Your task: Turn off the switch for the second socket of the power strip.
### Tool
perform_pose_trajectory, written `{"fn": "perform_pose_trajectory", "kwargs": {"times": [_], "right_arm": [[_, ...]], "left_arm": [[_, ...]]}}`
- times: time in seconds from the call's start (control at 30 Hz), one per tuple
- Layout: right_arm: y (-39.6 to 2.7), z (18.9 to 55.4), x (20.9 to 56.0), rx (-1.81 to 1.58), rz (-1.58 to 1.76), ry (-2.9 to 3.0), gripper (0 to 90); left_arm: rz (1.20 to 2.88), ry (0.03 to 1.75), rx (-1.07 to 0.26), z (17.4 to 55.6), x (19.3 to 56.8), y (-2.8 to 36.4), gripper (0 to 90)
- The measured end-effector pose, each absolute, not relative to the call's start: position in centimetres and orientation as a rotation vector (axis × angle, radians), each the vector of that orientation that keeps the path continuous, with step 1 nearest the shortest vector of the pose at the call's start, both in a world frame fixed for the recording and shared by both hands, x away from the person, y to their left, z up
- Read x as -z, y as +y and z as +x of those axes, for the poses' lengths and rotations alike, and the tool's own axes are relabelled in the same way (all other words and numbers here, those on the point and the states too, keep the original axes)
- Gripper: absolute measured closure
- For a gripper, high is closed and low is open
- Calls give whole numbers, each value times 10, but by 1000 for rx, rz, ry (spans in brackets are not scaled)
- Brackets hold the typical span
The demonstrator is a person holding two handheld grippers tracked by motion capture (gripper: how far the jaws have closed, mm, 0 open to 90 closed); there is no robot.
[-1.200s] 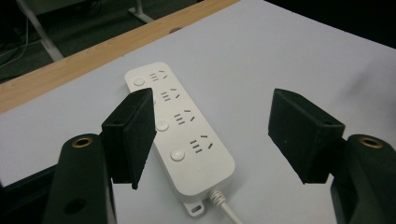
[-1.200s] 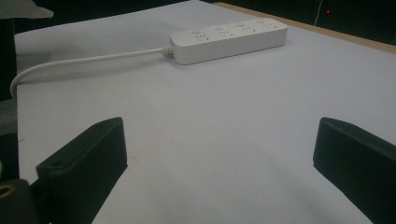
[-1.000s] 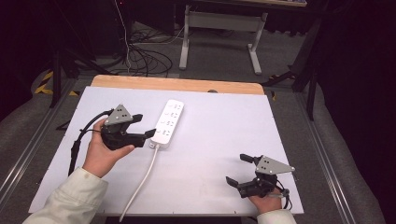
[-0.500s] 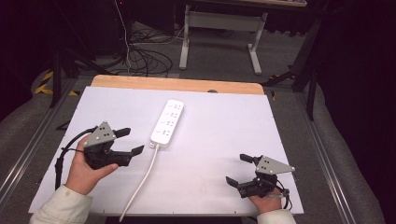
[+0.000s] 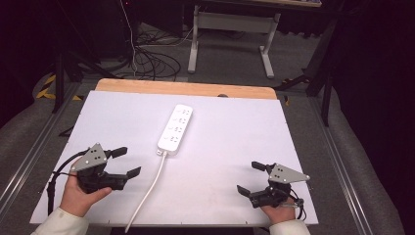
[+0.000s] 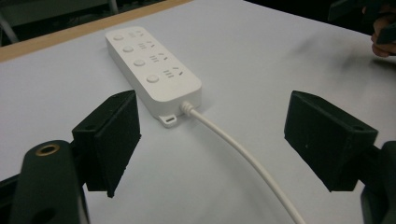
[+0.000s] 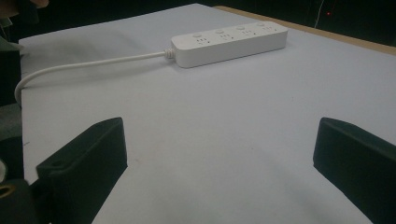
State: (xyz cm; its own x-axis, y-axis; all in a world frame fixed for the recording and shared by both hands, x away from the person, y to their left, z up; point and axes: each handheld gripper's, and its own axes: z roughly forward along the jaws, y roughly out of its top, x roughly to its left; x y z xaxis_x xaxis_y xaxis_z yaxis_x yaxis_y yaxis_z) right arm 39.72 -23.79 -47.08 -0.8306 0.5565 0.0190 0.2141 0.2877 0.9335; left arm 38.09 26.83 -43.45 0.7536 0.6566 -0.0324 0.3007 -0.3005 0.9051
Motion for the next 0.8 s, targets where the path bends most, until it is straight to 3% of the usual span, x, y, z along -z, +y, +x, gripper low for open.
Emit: {"fn": "perform_pose_trajectory", "kwargs": {"times": [0.4, 0.8], "right_arm": [[-238, 397, 471, -1555, 698, 2256, 35], [-238, 399, 471, -1563, 712, 2255, 16]], "left_arm": [[1907, 810, -398, 370, 462, 283, 181], [1968, 787, -492, 362, 472, 288, 180]]}}
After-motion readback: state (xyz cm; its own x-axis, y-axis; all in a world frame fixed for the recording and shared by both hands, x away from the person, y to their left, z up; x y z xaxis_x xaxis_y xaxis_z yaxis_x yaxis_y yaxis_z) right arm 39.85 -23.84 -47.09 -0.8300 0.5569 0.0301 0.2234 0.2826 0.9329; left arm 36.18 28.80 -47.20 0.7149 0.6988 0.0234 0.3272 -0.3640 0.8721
